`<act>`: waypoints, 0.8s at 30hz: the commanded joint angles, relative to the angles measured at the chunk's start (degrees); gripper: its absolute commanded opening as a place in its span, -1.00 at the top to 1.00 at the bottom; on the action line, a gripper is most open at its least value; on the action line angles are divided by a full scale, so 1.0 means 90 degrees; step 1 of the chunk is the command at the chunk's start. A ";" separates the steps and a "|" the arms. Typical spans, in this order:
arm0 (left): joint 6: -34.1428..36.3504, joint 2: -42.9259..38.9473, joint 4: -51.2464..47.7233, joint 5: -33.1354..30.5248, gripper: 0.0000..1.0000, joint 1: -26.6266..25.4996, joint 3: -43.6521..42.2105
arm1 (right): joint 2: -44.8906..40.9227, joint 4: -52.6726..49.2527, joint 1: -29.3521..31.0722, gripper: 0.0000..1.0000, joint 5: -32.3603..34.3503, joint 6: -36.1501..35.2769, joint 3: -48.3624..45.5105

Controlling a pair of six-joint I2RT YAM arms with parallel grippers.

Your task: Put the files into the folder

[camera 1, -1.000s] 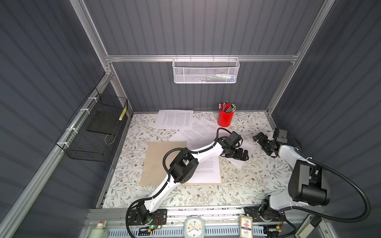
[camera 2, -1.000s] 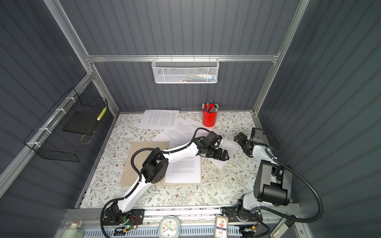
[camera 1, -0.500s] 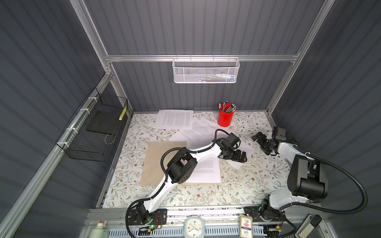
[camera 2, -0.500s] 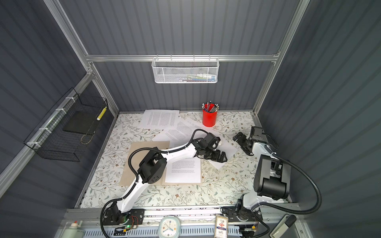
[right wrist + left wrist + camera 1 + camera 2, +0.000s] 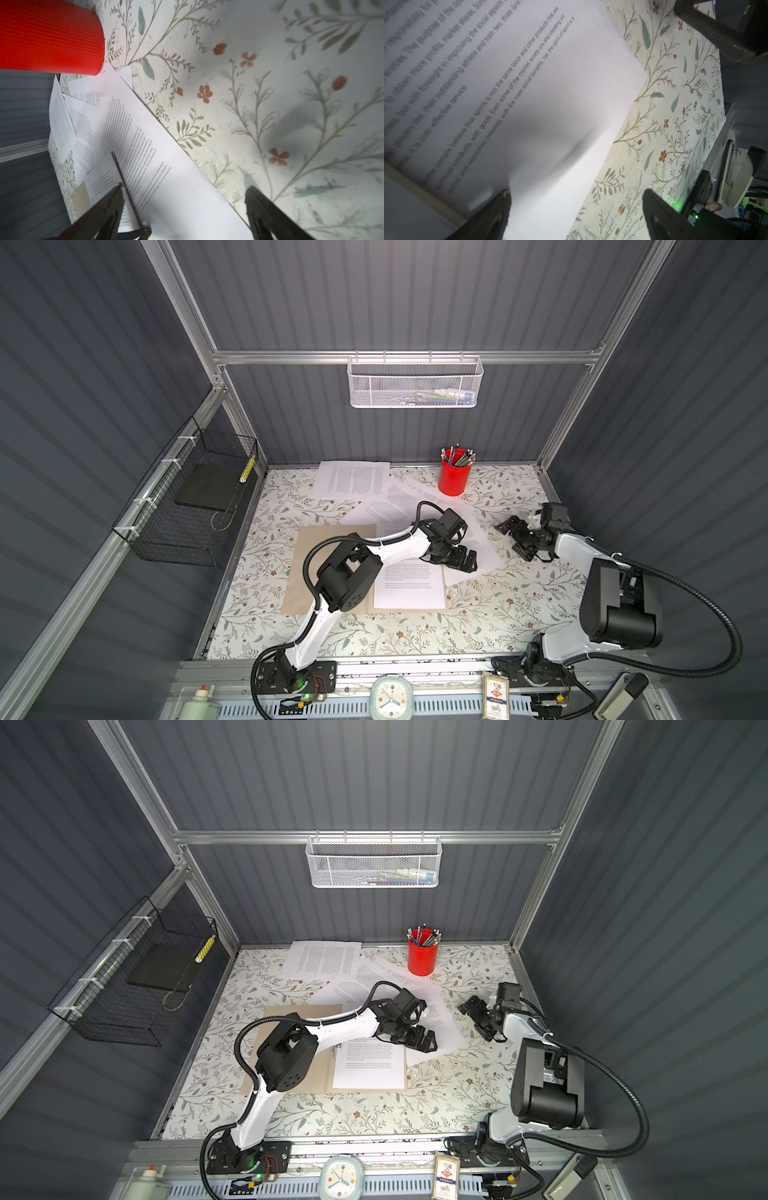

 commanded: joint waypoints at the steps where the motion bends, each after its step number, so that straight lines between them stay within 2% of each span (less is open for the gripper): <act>1: 0.0180 0.0374 -0.1043 -0.0286 -0.99 0.0069 -0.0376 | 0.0010 -0.0530 0.0213 -0.81 0.0176 0.0094 -0.0009; 4: 0.0218 0.0331 -0.1061 -0.0319 -0.99 0.0105 -0.0424 | -0.0042 -0.0635 0.0292 -0.79 0.0379 0.0257 -0.0127; 10: 0.0284 0.0277 -0.1049 -0.0305 -0.99 0.0157 -0.0469 | 0.0192 -0.1310 0.0528 -0.87 0.1016 0.0432 0.0119; 19: 0.0283 0.0243 -0.0983 -0.0183 -0.99 0.0192 -0.0466 | 0.0458 -0.1143 0.0849 -0.83 0.0849 0.0845 0.0054; 24: 0.0273 0.0218 -0.0963 -0.0168 -0.99 0.0195 -0.0455 | 0.0707 -0.0822 0.0988 -0.82 0.0408 0.1023 0.0083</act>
